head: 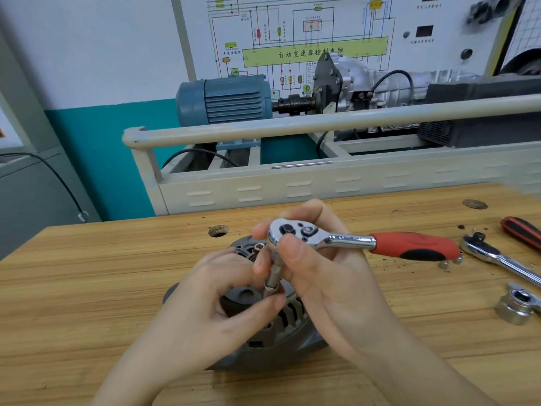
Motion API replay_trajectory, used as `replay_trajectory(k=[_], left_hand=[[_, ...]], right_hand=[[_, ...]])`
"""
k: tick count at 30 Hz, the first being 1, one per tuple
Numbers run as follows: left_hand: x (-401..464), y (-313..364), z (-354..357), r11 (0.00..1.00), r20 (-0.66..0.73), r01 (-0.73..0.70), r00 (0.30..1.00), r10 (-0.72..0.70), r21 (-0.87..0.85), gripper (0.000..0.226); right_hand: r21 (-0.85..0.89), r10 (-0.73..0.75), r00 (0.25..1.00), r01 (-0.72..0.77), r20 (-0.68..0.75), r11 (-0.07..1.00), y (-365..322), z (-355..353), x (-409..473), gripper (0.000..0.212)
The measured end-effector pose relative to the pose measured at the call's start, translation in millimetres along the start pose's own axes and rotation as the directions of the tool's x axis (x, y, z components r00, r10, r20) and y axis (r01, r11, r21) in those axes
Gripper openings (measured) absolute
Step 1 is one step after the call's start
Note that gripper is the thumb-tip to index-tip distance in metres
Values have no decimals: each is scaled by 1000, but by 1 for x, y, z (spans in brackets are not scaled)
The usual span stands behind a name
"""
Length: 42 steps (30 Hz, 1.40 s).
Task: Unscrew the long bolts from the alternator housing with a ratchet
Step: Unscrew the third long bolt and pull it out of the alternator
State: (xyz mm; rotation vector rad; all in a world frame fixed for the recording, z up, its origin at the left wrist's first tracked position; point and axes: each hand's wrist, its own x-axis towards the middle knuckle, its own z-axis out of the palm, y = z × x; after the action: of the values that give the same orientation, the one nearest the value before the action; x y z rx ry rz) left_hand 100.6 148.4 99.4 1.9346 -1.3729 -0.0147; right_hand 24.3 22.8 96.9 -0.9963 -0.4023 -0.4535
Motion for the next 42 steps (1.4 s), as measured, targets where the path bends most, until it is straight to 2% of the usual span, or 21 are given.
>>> replay_trajectory(k=[4, 7, 12, 17, 20, 23, 33, 36, 40, 42], left_hand=[[0, 0, 2, 1000, -102, 10, 995, -8, 18, 46], [2, 1, 5, 999, -132, 33, 991, -32, 6, 54], [3, 2, 1, 999, -83, 5, 996, -9, -42, 40], [0, -5, -4, 997, 28, 29, 999, -31, 65, 45], [0, -7, 0, 954, 78, 16, 996, -41, 299, 40], [-1, -9, 2, 928, 96, -3, 995, -35, 372, 20], [-1, -12, 1, 944, 84, -51, 996, 25, 326, 14], [-2, -12, 1, 952, 47, -36, 999, 22, 304, 11], [-1, -12, 1, 948, 37, -38, 999, 28, 316, 31], [-1, -12, 1, 952, 38, -18, 999, 7, 304, 32]], right_hand=[[-91, -53, 997, 49, -49, 995, 3, 1, 0, 25], [-195, -139, 985, 117, -100, 974, 5, 1, -1, 30], [55, 55, 998, -56, 25, 997, 5, -1, 3, 27], [143, 161, 987, -156, -21, 977, 9, -8, 6, 30], [189, 141, 990, -134, -21, 973, 9, -7, 7, 29], [193, 122, 993, -118, -8, 974, 10, -7, 6, 33], [171, 98, 995, -93, -20, 981, 8, -6, 4, 36], [160, 71, 997, -66, -24, 985, 7, -4, 3, 30], [101, -19, 996, 28, -91, 995, 5, 0, 2, 27], [93, -34, 994, 44, -102, 995, 5, 1, 1, 28]])
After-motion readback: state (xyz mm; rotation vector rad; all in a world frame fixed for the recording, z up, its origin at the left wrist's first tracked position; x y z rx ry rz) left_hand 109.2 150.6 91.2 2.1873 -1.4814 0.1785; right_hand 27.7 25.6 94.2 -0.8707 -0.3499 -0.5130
